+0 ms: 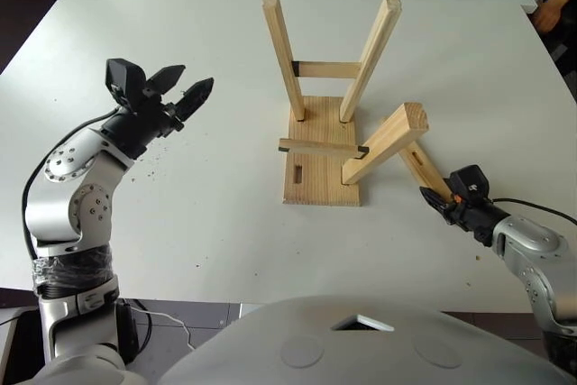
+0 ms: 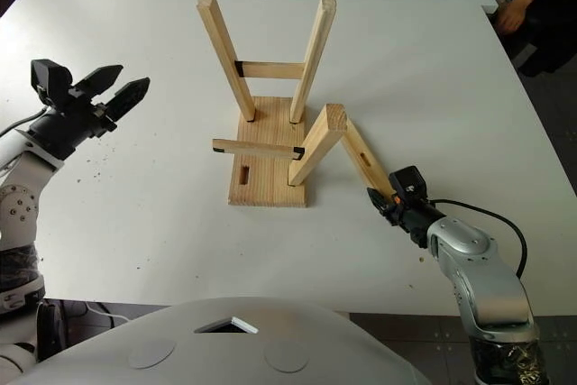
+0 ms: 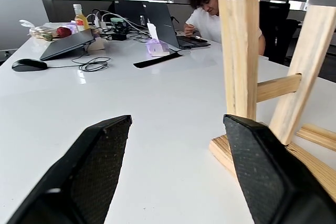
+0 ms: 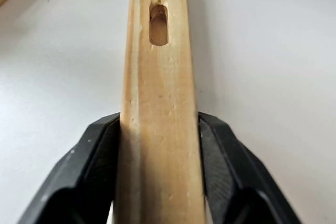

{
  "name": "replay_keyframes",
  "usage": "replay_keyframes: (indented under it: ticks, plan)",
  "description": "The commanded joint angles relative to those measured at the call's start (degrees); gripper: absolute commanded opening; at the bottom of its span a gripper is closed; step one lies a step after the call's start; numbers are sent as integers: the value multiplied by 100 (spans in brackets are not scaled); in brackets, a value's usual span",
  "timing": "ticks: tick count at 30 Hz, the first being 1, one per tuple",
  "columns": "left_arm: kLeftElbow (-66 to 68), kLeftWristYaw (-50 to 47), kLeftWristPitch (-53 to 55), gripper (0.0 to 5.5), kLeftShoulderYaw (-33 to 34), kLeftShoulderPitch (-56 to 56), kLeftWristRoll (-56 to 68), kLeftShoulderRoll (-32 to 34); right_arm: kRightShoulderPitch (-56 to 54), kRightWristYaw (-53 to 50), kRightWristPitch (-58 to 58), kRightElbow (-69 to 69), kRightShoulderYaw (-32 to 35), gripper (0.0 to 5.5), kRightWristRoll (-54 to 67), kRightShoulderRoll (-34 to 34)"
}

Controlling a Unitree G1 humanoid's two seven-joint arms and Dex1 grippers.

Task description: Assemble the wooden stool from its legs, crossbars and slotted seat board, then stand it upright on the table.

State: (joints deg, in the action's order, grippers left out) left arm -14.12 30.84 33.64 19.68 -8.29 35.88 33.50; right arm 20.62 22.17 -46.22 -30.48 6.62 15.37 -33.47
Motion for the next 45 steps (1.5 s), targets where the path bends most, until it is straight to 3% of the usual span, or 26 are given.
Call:
replay_keyframes:
  ticks: [1,6,12,19,25,34,45]
  plan:
    - [268,-727,515,326,340,-951,140,112,-586,53,201,235,346,205,-29,-151]
    - [-287,-826,680,326,180,-1901,506,14,-1966,362,446,501,1047,205,466,-312]
    - [-973,-699,1172,326,-217,-2951,2138,-502,-3980,1044,-377,235,2077,205,3462,-323]
    - [-1357,-367,1461,326,-948,-2844,2728,-639,-4652,1831,-1133,242,2158,205,5924,-1186]
    - [-1626,2,1629,403,-899,-2598,3732,-519,-4768,2064,-1215,221,1661,205,6361,-1492]
    - [-1471,165,1559,403,-705,-2611,4780,-271,-4559,2724,-1178,90,1346,205,6356,-1862]
    - [-1778,670,1454,403,-1255,-2486,4156,-56,-4745,2912,-1129,-35,1033,205,6527,-1979]
